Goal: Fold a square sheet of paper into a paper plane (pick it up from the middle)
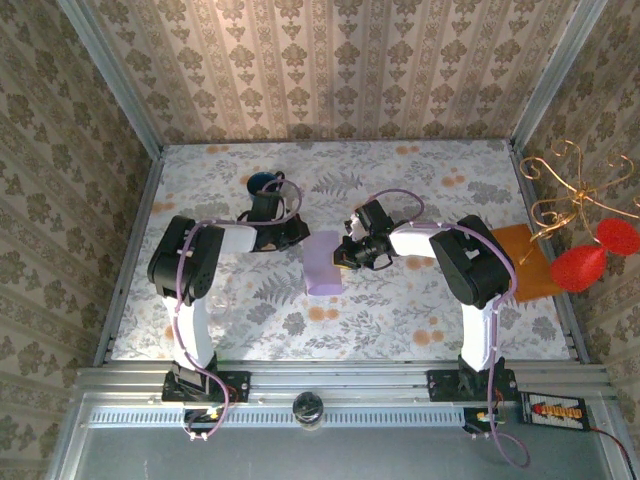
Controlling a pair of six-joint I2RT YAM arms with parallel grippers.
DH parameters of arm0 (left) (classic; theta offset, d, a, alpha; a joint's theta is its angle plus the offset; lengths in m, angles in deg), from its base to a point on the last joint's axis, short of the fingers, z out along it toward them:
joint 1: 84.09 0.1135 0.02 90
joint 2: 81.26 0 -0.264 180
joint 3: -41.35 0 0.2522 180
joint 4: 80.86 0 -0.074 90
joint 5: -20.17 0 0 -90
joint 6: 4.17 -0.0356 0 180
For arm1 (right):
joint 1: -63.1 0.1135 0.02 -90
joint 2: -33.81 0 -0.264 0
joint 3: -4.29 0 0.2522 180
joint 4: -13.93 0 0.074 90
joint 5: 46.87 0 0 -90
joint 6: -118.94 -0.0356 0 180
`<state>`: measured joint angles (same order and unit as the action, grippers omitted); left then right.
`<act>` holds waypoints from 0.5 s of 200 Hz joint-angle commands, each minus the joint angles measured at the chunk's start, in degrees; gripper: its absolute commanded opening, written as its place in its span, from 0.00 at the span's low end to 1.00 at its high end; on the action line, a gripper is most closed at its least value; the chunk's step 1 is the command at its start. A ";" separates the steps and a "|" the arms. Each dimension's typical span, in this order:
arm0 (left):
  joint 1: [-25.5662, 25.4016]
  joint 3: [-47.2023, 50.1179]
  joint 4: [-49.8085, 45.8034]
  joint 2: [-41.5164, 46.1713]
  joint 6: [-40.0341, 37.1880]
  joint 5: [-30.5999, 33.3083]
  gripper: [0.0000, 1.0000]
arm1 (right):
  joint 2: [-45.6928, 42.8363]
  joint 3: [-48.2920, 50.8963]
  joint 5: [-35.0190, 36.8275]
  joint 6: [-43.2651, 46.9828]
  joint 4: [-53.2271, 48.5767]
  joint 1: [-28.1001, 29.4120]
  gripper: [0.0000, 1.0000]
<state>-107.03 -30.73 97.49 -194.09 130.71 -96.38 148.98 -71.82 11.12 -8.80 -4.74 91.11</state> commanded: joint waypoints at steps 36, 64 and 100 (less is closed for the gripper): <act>3.47 1.45 -4.69 2.90 -0.04 8.00 0.00 | 11.75 7.85 19.18 0.13 -16.73 0.76 0.00; 1.63 3.35 -3.89 6.88 0.90 6.63 0.00 | 11.52 7.94 19.11 0.11 -16.67 0.78 0.00; -2.53 7.98 -5.29 15.08 0.98 6.38 0.00 | 11.66 7.69 19.00 0.54 -17.41 0.81 0.00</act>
<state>-106.75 -25.20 93.80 -185.11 130.93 -89.82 148.98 -71.82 11.12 -8.80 -4.74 91.11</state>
